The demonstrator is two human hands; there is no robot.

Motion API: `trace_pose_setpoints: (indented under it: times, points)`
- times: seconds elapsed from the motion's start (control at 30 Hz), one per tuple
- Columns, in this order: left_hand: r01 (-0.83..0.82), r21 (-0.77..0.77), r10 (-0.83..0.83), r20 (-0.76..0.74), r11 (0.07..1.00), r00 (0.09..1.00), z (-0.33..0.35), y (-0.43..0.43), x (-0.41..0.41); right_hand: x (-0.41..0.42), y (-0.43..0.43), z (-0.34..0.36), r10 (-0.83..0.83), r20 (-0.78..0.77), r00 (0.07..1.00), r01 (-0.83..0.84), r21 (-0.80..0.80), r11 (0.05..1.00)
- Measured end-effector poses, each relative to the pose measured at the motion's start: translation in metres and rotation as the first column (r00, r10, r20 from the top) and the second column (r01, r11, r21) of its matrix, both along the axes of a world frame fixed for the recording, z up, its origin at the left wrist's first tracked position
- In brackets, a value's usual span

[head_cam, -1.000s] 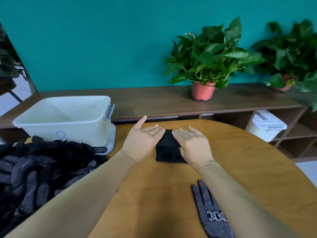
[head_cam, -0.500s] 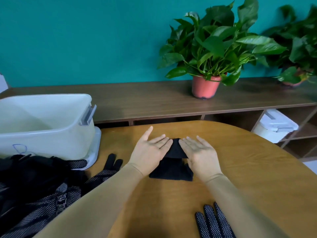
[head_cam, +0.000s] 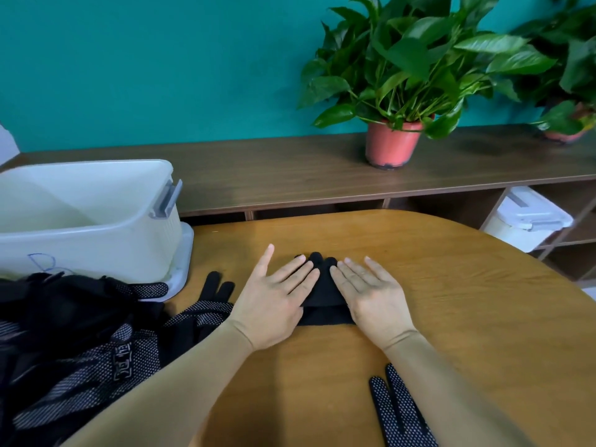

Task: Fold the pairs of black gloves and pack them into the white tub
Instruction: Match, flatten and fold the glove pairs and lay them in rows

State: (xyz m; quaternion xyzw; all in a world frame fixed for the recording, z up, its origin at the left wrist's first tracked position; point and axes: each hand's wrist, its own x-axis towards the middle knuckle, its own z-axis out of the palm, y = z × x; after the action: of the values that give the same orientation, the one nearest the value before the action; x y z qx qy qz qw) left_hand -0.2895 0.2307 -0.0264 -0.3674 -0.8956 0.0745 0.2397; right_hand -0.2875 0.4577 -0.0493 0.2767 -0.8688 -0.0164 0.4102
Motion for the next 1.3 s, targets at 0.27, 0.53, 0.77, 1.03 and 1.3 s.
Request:
trace_pose_setpoints:
  times: [0.27,0.53,0.77,1.03,1.3]
  points:
    - [0.056,-0.067,-0.048,0.12,0.996,0.992,-0.012,-0.017,0.002,0.005,0.003,0.008,0.014,0.036,0.999,-0.019,0.126,0.992]
    - [0.09,-0.031,-0.09,0.015,0.995,0.996,-0.015,-0.013,0.009,0.023,0.006,0.003,-0.02,0.048,0.999,0.012,0.178,0.984]
    - [0.136,-0.121,-0.152,-0.135,0.983,0.979,-0.013,-0.014,0.013,0.027,0.004,0.005,-0.015,0.023,1.0,0.01,0.209,0.978]
    - [0.118,0.077,-0.102,-0.193,0.99,0.976,-0.008,-0.014,0.021,0.028,0.004,0.006,-0.023,0.062,0.998,0.01,0.207,0.978]
    - [0.105,0.148,-0.076,-0.192,0.983,0.978,-0.003,-0.005,0.024,0.029,0.003,0.008,-0.026,0.072,0.997,0.011,0.203,0.979]
